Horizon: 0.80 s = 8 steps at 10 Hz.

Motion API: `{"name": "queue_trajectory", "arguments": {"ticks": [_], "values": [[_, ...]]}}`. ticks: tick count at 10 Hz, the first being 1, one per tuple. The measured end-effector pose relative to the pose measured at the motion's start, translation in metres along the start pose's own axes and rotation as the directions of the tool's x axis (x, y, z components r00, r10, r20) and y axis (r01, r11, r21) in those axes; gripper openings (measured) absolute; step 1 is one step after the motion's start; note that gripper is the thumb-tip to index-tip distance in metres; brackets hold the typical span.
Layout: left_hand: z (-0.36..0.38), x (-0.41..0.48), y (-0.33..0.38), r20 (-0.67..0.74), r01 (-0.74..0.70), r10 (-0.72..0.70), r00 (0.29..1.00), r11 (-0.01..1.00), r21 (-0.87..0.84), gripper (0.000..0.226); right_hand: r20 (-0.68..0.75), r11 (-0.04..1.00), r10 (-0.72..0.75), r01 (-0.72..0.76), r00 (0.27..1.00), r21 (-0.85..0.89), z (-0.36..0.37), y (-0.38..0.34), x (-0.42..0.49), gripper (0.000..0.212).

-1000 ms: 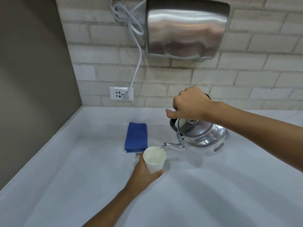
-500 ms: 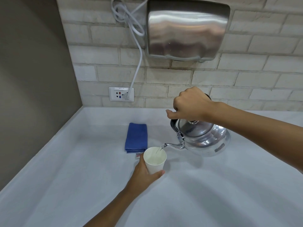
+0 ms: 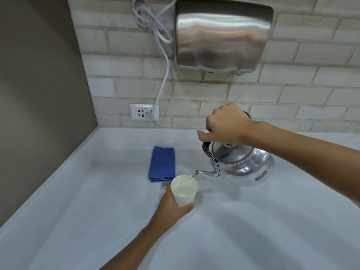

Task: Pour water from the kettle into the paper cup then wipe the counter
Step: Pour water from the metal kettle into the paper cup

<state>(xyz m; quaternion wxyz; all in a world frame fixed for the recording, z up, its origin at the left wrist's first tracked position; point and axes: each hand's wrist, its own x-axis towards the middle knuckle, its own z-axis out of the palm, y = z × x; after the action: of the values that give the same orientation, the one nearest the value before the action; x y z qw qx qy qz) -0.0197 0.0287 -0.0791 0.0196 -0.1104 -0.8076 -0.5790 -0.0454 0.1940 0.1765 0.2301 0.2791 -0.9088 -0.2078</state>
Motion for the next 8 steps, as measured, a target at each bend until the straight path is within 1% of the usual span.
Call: {"name": "queue_trajectory", "arguments": {"ticks": [2, 3, 4, 8], "values": [[0.0005, -0.0002, 0.0006, -0.002, 0.001, -0.001, 1.0, 1.0, -0.011, 0.073, 0.004, 1.0, -0.005, 0.005, 1.0, 0.002, 0.0008, -0.0006, -0.0003, 0.06], [0.0008, 0.0001, 0.0004, -0.006, 0.0, -0.001, 1.0, 1.0, -0.01, 0.08, 0.003, 1.0, -0.008, 0.008, 1.0, 0.009, 0.0006, -0.0006, -0.0004, 0.06], [0.001, 0.0001, 0.0005, -0.005, -0.003, 0.003, 1.0, 1.0, -0.012, 0.082, 0.0, 1.0, -0.013, 0.013, 1.0, 0.01, -0.0001, -0.0004, -0.0001, 0.06], [0.0004, -0.0004, 0.0002, 0.005, 0.002, -0.002, 1.0, 1.0, -0.02, 0.077, 0.012, 1.0, -0.018, 0.018, 1.0, 0.0, -0.0008, -0.0017, -0.0001, 0.06]]}}
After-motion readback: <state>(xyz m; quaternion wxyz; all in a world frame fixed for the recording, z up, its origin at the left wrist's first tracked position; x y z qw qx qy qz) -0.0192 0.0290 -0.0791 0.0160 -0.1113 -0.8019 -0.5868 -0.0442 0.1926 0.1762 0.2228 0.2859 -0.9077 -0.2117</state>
